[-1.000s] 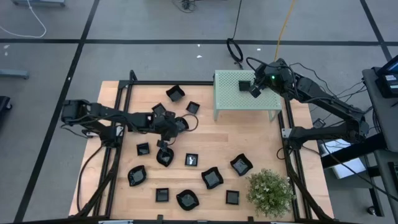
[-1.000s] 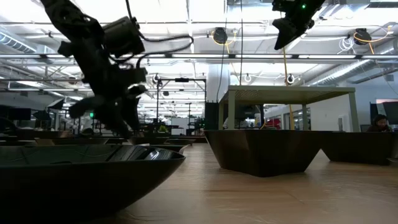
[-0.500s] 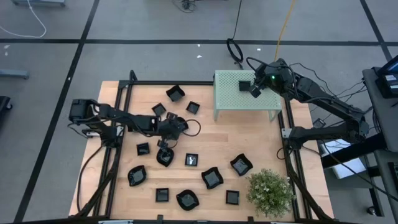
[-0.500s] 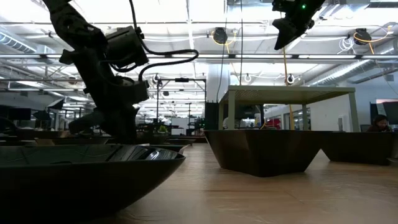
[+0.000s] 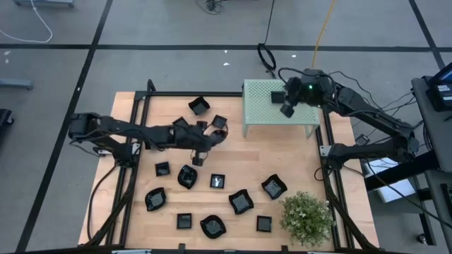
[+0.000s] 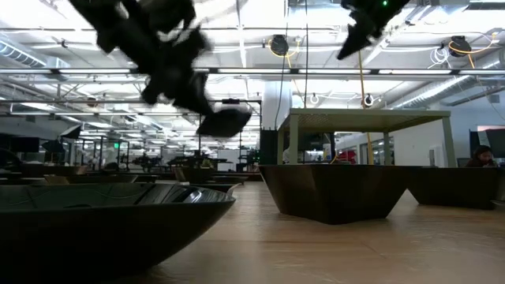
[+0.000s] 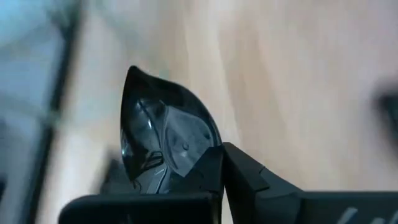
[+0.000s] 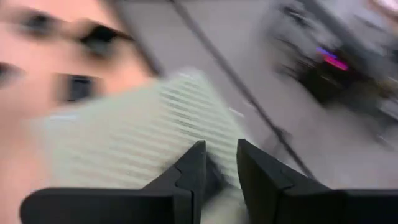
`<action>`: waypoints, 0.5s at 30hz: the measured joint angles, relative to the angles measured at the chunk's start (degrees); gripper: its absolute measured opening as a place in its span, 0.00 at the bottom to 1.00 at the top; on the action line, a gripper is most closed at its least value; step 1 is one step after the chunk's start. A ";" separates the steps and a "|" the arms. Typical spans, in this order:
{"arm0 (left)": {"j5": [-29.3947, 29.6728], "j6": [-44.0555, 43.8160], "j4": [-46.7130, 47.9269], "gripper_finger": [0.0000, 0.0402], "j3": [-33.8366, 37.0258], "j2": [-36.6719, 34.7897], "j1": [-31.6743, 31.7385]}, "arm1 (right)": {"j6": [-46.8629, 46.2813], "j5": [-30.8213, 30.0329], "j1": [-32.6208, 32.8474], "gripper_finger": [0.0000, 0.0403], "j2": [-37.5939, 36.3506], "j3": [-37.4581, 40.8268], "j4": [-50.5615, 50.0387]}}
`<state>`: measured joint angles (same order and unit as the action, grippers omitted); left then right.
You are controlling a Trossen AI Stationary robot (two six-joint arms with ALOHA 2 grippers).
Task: Pick & Place Mini shaped plates
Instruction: Stack the black leaf-shaped plate on top of the leaf-shaped plate on the shelf
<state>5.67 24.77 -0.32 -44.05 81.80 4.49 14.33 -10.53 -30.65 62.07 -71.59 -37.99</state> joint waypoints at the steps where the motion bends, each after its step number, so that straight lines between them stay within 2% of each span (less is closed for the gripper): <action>1: -1.66 0.56 -0.57 0.02 -1.16 -0.81 0.18 | 1.28 4.60 0.08 0.19 0.03 0.00 1.06; 3: -5.03 0.51 -1.66 0.01 -4.03 -1.35 0.72 | 3.53 12.55 0.75 0.19 0.43 0.00 4.01; 6: -10.32 0.03 -1.26 0.02 -8.28 -1.16 1.61 | 6.68 20.46 2.16 0.20 0.76 0.04 8.43; 11: -22.17 0.60 -7.83 0.01 -12.48 -1.25 2.45 | 10.60 28.91 5.60 0.25 2.69 0.02 15.41; 15: -29.56 -2.49 -14.43 0.02 -13.72 -1.17 3.88 | 13.36 33.32 8.17 0.30 4.70 0.02 19.07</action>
<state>-23.89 22.27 -14.75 -57.77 80.63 8.37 27.69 22.80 -22.48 66.77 -71.57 -18.92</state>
